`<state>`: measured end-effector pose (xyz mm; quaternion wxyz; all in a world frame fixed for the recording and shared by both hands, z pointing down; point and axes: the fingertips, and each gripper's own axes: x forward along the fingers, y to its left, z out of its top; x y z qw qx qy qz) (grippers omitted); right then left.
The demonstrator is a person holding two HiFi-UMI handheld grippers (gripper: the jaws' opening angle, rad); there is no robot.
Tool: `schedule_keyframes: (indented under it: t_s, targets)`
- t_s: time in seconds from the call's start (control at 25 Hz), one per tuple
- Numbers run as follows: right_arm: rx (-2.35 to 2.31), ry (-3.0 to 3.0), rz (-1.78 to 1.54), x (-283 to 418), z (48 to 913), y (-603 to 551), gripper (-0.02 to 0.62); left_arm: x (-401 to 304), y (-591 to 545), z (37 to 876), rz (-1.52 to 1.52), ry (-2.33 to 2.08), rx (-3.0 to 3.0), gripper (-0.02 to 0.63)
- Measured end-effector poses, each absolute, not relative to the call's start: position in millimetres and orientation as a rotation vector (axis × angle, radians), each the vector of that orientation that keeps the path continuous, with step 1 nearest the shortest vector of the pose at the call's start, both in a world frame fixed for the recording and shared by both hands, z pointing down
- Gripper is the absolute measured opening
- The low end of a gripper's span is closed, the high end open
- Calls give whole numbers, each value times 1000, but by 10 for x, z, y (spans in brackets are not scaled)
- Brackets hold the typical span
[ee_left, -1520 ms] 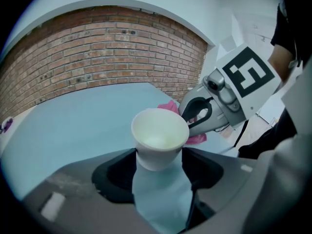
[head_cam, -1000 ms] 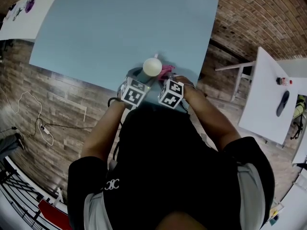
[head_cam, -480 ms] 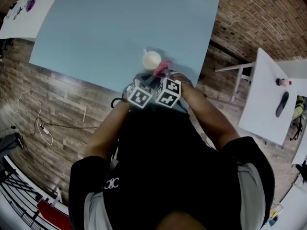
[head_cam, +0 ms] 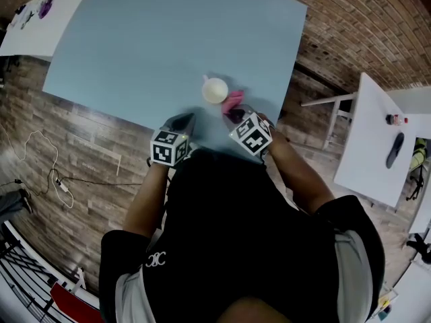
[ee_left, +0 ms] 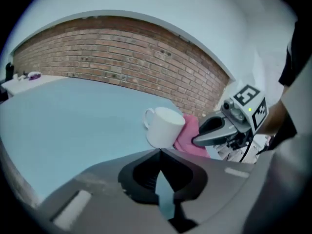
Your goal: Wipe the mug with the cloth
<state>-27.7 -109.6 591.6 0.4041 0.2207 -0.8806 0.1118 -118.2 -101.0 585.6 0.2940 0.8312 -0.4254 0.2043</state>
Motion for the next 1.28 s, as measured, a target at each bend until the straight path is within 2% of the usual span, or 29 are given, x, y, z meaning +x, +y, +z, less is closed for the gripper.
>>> schedule_keyframes:
  t_s: [0.24, 1.0, 1.28]
  targets:
    - [698, -2389, 303, -268, 5496, -1032, 40, -1559, -1186, 5473, 323, -1239, 2202, 3]
    - [1069, -2329, 488, -273, 5472, -811, 38, -1618, -1132, 5481, 423, -1028, 2346, 3]
    - [1100, -2343, 513, -109, 5494, -723, 40, -1395, -1159, 5463, 503, -1002, 2373, 3]
